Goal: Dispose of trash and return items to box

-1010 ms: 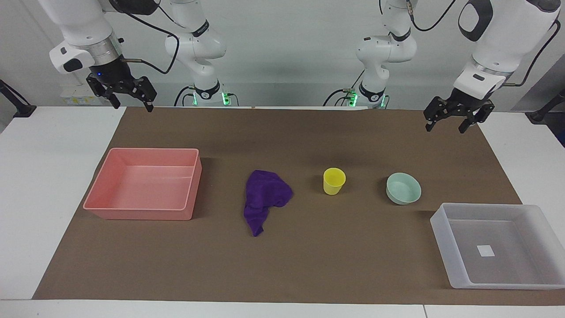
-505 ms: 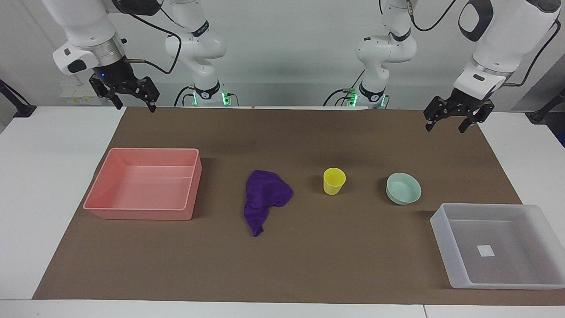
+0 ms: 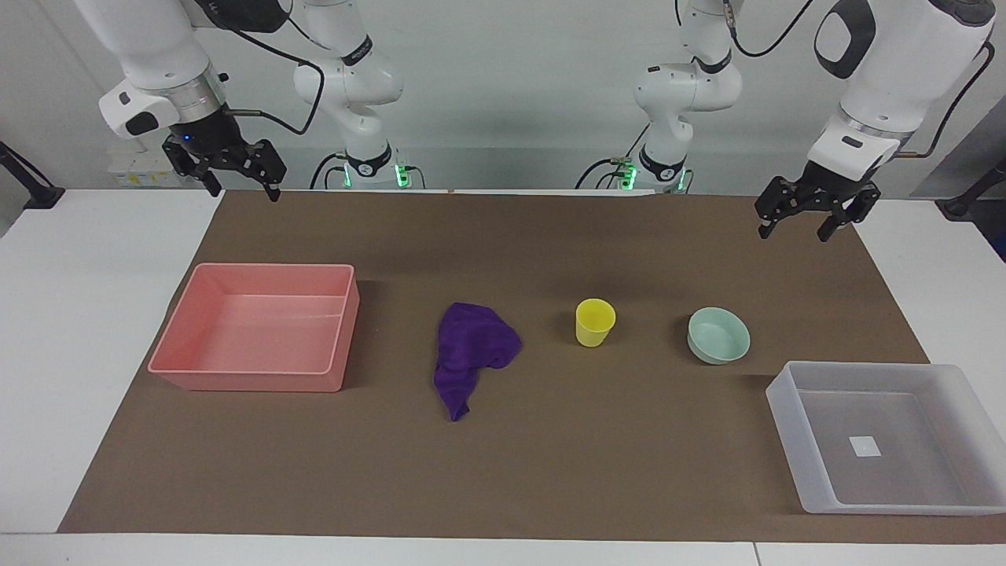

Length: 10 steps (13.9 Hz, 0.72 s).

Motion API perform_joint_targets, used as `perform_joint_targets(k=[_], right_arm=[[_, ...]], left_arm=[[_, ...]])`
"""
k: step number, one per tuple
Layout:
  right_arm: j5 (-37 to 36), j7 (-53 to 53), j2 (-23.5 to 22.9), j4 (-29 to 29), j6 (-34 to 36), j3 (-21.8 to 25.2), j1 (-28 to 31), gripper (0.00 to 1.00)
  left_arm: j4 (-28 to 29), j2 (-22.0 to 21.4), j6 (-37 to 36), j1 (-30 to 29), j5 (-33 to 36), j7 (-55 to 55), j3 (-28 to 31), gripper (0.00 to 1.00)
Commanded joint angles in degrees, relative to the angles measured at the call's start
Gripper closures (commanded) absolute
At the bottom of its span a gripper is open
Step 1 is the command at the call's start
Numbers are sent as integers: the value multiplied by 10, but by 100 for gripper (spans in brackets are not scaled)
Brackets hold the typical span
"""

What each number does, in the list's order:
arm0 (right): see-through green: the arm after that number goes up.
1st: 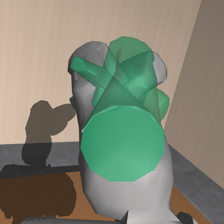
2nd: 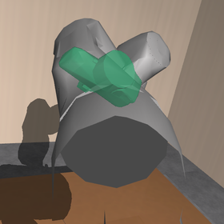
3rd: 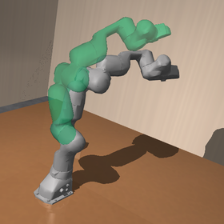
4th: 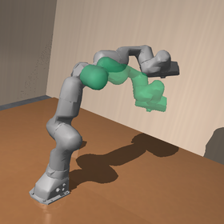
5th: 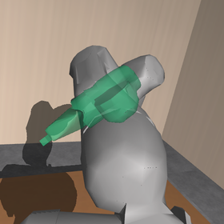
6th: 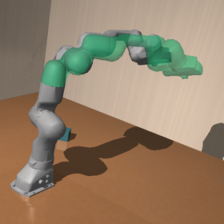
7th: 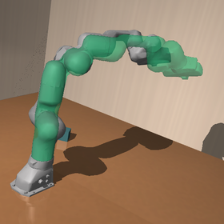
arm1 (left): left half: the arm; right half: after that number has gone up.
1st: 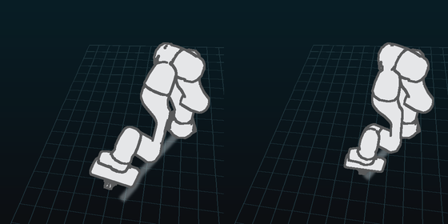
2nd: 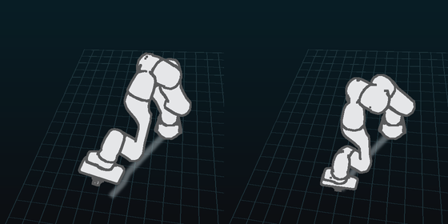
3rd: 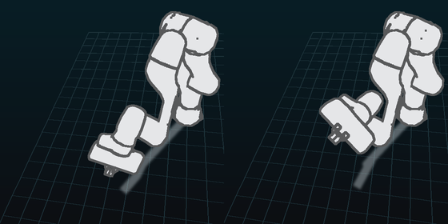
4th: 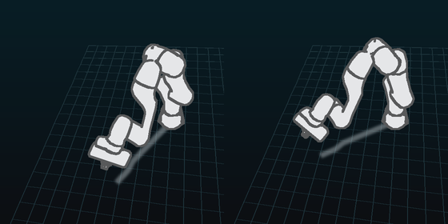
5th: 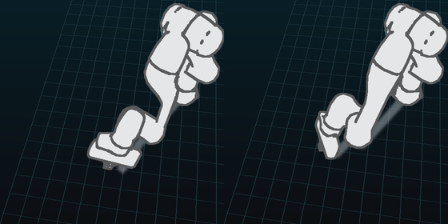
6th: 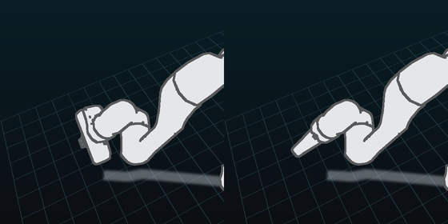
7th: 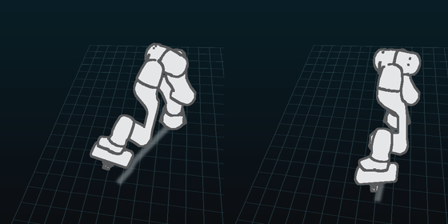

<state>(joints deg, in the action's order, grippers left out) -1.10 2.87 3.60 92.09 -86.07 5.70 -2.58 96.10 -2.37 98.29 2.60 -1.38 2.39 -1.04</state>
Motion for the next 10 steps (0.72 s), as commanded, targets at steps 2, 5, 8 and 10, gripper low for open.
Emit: perform_joint_targets(k=[2,5,8,10], right_arm=[[4,-16,17,23,-17,-7,9,0],[4,-16,18,27,-23,-7,8,0],[4,-14,23,36,-30,-8,0,0],[4,-12,23,41,-61,-8,-3,0]], left_arm=[[29,3,44,-7,5,1,-3,0],[72,18,108,-11,5,1,-3,0],[120,42,188,-22,5,2,-4,0],[150,61,241,-28,5,3,-4,0]])
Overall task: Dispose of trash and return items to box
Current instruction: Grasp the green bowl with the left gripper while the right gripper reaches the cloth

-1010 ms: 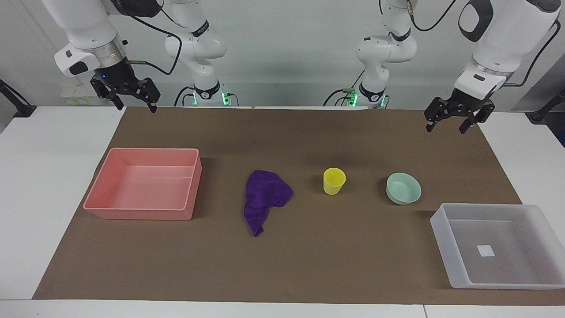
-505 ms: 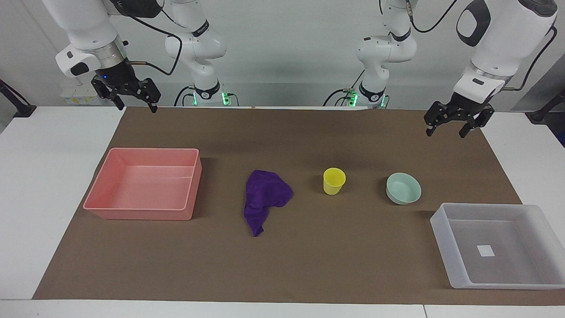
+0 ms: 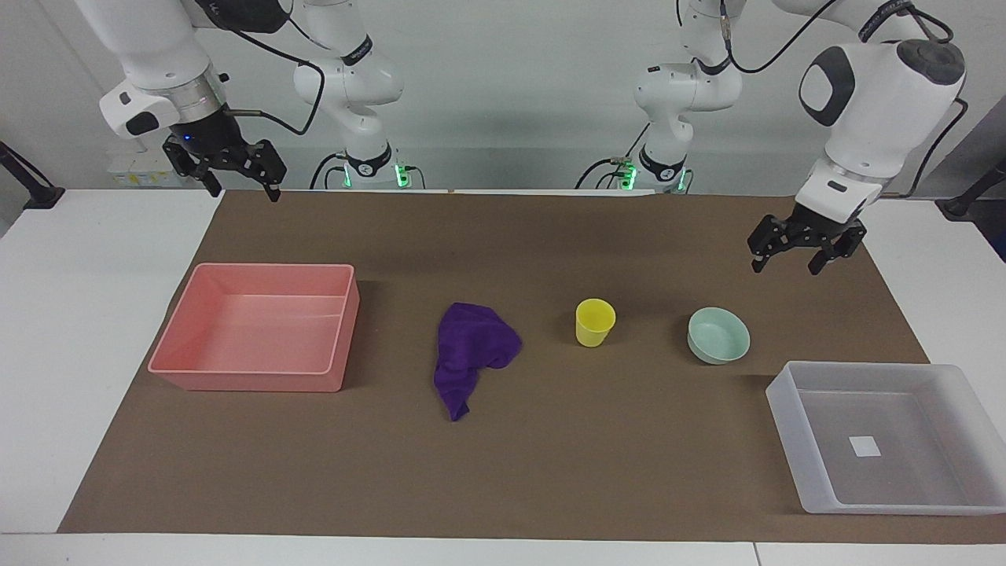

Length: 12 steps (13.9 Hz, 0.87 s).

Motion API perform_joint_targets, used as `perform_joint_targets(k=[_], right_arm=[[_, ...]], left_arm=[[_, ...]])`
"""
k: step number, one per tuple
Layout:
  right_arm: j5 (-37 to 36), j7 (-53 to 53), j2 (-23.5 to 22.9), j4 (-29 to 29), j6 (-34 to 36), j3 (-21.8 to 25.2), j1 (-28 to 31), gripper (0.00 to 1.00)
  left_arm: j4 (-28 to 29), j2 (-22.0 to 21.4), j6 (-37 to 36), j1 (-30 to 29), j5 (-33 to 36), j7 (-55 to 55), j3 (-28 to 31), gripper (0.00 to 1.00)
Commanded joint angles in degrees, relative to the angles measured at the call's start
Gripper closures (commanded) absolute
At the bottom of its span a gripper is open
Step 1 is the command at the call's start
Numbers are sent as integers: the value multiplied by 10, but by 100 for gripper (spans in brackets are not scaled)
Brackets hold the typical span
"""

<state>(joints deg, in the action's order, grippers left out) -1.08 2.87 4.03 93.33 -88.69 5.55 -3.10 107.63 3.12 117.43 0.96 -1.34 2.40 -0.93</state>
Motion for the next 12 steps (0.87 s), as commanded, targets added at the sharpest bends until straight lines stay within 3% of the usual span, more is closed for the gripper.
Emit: perform_joint_targets(k=[1,9,10,11,12], right_arm=[[4,-10,18,33,-39,-6,1,0],[3,34,-46,43,-145,-6,-49,0],[3,50,-60,42,-161,-6,-60,0],[3,71,-73,42,-176,-6,-76,0],[3,85,-83,43,-186,-6,-88,0]], left_arm=[[42,18,69,-13,5,4,-5,0],[126,92,219,-24,4,9,-5,1],[129,96,223,-24,4,9,-6,11],[129,96,219,-24,1,8,-6,36],[129,96,215,-23,-2,4,-6,83]])
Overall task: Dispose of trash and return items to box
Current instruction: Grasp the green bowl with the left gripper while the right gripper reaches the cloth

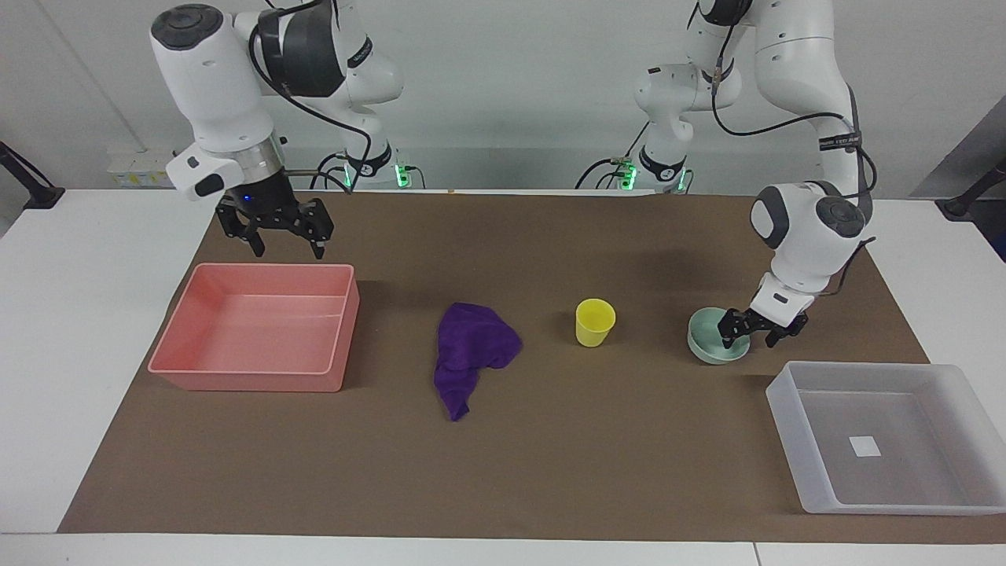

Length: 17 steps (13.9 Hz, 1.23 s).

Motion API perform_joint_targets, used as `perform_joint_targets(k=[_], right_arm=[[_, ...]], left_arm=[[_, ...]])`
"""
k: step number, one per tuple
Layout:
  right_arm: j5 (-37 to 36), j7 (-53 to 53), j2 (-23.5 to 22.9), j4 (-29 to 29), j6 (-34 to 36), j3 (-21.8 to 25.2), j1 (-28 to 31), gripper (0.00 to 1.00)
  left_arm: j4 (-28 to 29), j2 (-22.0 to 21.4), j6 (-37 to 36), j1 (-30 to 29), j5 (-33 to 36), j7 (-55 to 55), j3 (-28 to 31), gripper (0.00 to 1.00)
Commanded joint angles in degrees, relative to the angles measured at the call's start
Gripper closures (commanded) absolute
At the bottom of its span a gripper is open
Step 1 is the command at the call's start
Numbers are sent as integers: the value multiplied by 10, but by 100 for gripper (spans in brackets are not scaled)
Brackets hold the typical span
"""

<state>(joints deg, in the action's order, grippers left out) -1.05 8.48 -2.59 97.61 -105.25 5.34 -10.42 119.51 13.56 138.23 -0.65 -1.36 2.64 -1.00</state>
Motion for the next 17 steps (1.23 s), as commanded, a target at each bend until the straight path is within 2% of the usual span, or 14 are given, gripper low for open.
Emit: perform_joint_targets(k=[1,3,5,9,10,13,15,17], right_arm=[[3,36,-26,1,-28,-4,-23,0],[3,39,-41,5,-42,-5,-35,0],[3,47,-56,10,-67,-5,-52,0],[4,81,-81,37,-133,-5,-72,0],[10,89,-97,38,-161,-8,-82,0],[18,123,-142,36,-218,-8,-111,0],[18,137,-166,36,-245,-8,-134,0],[18,157,-194,34,-278,-8,-152,0]], left_arm=[[9,-9,3,-7,-2,6,-5,100],[8,-12,-4,-5,-3,6,-6,100],[-9,-28,-53,-7,-3,7,-6,100],[-116,-45,-180,-12,-4,7,-4,100],[-152,-34,-199,-17,-9,5,-4,100],[-208,-4,-181,-35,-13,6,-3,100],[-259,33,-178,-51,-13,6,-3,100],[-340,88,-187,-68,-13,6,-5,100]])
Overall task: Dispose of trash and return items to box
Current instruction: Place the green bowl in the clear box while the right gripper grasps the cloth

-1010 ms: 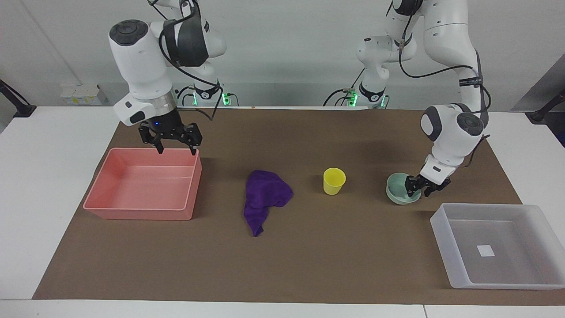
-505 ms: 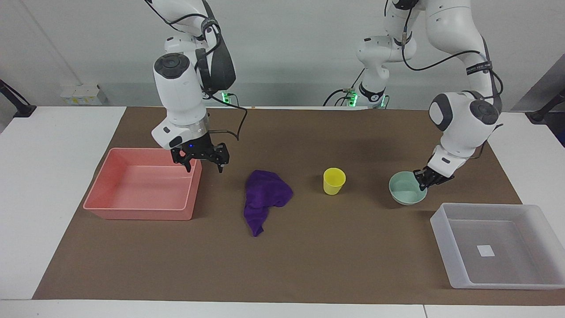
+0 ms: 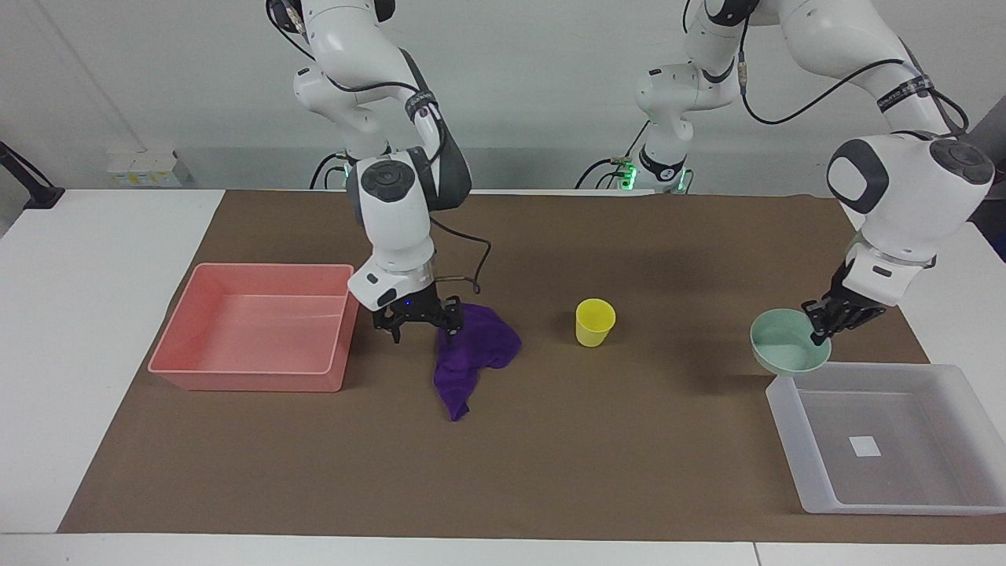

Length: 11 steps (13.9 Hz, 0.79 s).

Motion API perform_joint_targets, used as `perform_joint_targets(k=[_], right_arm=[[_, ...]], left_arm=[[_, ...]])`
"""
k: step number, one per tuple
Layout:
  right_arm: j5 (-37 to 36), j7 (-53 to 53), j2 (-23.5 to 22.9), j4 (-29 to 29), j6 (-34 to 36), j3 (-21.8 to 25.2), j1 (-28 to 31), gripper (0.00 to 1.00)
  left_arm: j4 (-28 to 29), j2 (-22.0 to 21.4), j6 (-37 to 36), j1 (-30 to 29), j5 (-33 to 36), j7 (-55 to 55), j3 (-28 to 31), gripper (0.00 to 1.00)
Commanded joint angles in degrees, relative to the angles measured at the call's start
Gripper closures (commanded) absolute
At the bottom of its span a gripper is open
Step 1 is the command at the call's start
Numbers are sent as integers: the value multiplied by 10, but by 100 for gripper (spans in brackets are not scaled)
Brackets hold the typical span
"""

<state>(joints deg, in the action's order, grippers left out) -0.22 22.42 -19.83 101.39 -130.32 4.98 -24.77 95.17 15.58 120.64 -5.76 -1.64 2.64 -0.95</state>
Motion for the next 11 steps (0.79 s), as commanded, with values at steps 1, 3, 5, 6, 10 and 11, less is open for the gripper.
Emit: perform_joint_targets(k=[1,3,5,6,10,11], right_arm=[[9,24,-34,-4,-45,-4,-15,0],[8,28,-57,-1,-81,-4,-23,0],[8,27,-62,7,-80,-4,-24,0],[8,25,-58,18,-77,-4,-24,0],[10,23,-54,36,-75,-5,-23,7],[10,24,-54,36,-74,-5,-23,27]], left_arm=[[-142,101,-16,-22,-9,6,-5,100],[-237,168,-27,-44,-6,7,-11,100],[-287,218,-24,-61,-5,10,-8,100],[-303,242,-21,-70,-5,15,-9,100],[-341,297,50,-68,19,30,-4,100],[-334,297,52,-72,29,31,-5,100]])
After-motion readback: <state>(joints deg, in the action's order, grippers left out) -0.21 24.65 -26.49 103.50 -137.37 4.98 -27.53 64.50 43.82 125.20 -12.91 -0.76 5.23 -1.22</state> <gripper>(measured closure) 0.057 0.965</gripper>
